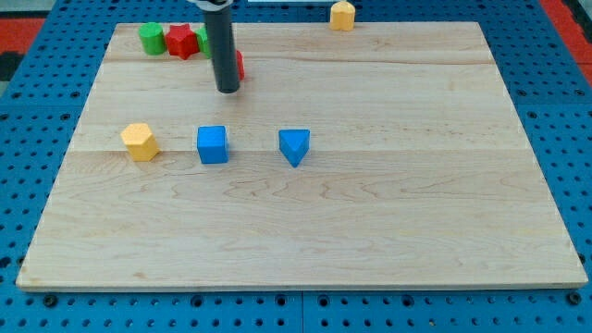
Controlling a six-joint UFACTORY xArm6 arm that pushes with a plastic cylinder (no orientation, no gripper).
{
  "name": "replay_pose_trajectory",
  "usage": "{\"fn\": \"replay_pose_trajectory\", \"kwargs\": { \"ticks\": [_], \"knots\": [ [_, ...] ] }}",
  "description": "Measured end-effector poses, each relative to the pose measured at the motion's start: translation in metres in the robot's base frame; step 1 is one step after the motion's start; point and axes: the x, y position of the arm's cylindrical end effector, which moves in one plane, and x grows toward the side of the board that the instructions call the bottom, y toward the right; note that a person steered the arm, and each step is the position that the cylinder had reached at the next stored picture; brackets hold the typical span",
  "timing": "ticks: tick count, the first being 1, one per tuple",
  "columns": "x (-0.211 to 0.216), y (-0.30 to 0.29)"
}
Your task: Move red circle to the right of green star
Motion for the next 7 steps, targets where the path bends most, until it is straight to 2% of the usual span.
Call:
{"fn": "replay_pose_trajectory", "kwargs": {
  "ticks": [1,3,6,7],
  "knots": [
    [-0.007,-0.021],
    [-0.033,0.0],
    [-0.03,0.033],
    [-0.044,0.042]
  ]
}}
